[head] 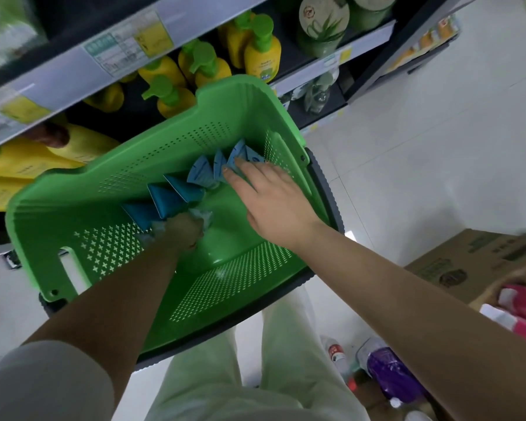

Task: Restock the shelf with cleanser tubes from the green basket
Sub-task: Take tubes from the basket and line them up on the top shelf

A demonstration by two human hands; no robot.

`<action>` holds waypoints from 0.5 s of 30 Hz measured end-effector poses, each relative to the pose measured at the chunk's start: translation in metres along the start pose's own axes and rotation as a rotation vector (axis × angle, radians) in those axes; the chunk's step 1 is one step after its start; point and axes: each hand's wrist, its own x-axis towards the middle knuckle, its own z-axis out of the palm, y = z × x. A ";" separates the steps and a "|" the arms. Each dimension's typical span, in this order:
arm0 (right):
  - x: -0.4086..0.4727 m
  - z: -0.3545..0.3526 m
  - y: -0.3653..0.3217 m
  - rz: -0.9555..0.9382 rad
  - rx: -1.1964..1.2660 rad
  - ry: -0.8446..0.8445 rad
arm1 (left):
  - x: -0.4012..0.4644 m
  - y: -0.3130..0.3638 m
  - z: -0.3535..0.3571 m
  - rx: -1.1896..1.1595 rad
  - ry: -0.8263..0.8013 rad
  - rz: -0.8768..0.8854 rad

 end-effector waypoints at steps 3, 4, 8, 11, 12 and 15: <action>-0.001 -0.002 -0.003 0.004 -0.015 -0.020 | -0.006 -0.005 -0.002 -0.075 0.004 0.103; -0.002 -0.005 -0.004 0.006 -0.031 -0.029 | -0.011 -0.005 -0.005 -0.101 0.014 0.142; -0.005 -0.020 -0.005 0.028 -0.093 -0.056 | -0.048 0.006 -0.023 -0.179 0.010 0.269; -0.008 -0.032 -0.005 0.060 -0.132 -0.050 | -0.091 0.016 -0.046 -0.266 -0.013 0.410; -0.008 -0.038 -0.006 0.062 -0.140 -0.052 | -0.107 0.018 -0.056 -0.303 -0.021 0.452; -0.006 -0.064 -0.012 0.055 -0.095 -0.181 | -0.157 0.027 -0.088 -0.400 -0.039 0.557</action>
